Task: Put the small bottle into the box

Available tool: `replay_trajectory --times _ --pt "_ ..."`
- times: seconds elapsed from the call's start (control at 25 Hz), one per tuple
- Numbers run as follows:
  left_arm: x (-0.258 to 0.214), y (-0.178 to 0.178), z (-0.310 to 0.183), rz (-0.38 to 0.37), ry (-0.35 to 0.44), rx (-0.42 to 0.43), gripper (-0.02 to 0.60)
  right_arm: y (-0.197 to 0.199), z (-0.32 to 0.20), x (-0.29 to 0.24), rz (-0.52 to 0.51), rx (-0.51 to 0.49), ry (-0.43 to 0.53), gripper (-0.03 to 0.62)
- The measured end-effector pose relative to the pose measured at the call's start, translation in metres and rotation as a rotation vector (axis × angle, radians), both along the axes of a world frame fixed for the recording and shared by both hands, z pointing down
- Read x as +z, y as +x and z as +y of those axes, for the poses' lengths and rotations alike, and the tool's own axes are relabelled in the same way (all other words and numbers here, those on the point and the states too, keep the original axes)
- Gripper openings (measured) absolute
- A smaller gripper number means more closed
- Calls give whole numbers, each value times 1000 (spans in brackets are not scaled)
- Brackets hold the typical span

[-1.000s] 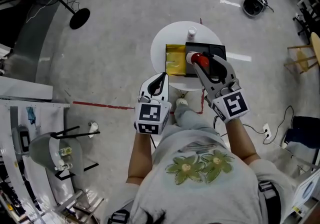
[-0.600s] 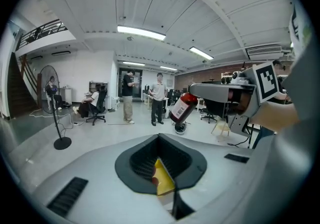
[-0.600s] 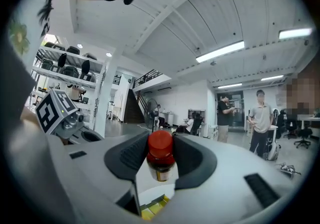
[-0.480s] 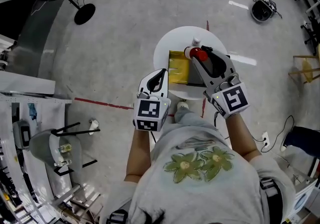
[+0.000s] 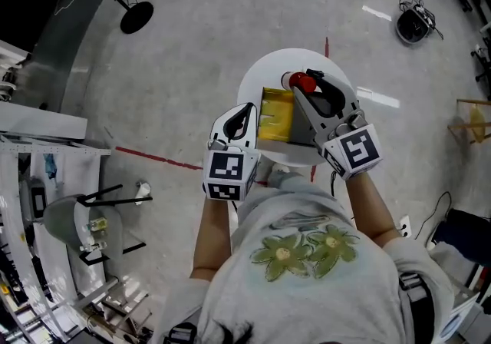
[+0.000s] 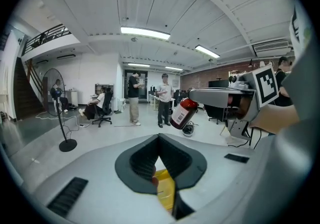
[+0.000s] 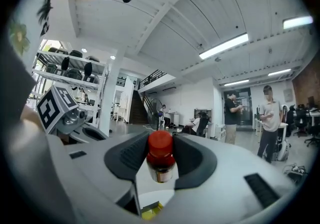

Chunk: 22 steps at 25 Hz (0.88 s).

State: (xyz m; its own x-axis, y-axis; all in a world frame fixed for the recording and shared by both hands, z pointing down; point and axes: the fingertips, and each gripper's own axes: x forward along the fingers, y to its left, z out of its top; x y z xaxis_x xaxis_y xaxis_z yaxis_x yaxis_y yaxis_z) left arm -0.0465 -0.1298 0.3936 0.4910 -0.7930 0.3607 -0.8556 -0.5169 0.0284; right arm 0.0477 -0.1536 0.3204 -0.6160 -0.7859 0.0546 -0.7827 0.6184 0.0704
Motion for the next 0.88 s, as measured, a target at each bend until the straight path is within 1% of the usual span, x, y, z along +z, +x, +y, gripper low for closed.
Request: replay_trajectory --times 0.4,0.56,0.68,0.88 --pt "27 -11 -13 16 -47 -61 2 -11 -21 31 21 -53 -56 153" --pt "28 -17 -22 33 -45 -79 2 -17 -28 41 31 -69 -78 153" --pt "39 -22 -26 26 -72 -82 2 -21 -34 51 46 -79 -102 153" --pt "44 -23 -33 16 -79 -93 2 -21 -40 64 58 -86 -131 153"
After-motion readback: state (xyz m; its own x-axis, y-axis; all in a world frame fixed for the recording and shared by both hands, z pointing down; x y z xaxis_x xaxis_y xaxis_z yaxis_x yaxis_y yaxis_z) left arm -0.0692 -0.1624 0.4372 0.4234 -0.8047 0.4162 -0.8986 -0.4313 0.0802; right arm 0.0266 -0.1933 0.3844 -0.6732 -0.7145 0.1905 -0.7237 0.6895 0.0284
